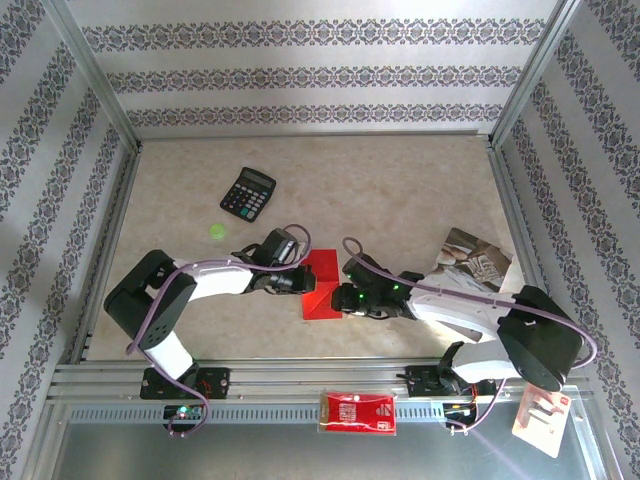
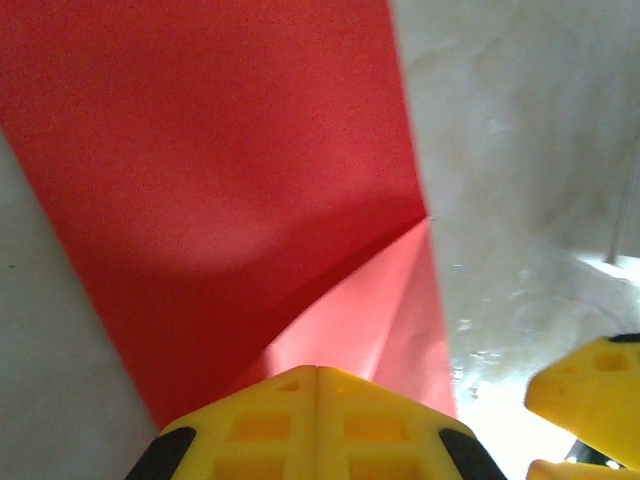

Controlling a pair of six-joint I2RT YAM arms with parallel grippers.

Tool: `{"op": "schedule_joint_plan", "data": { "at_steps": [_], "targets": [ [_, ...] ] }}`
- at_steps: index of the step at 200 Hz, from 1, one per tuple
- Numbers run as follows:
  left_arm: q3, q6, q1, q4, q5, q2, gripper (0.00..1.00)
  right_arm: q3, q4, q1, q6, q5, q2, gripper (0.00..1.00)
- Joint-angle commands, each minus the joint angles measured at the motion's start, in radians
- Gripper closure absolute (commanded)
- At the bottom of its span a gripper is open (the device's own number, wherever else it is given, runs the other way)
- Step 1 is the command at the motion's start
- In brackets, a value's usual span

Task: Fold a paper plane with a square sheet of paper (pick it up from the middle)
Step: Fold the triangle a second time at the center of the table, then turn over the paper at the center of the table.

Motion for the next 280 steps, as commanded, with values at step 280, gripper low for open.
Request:
{"op": "schedule_joint_plan", "data": {
  "at_steps": [280],
  "targets": [
    [-0.078, 0.037, 0.012, 0.026, -0.001, 0.073, 1.00, -0.125, 0.421, 0.030, 0.092, -0.038, 0.053, 0.66]
  ]
}}
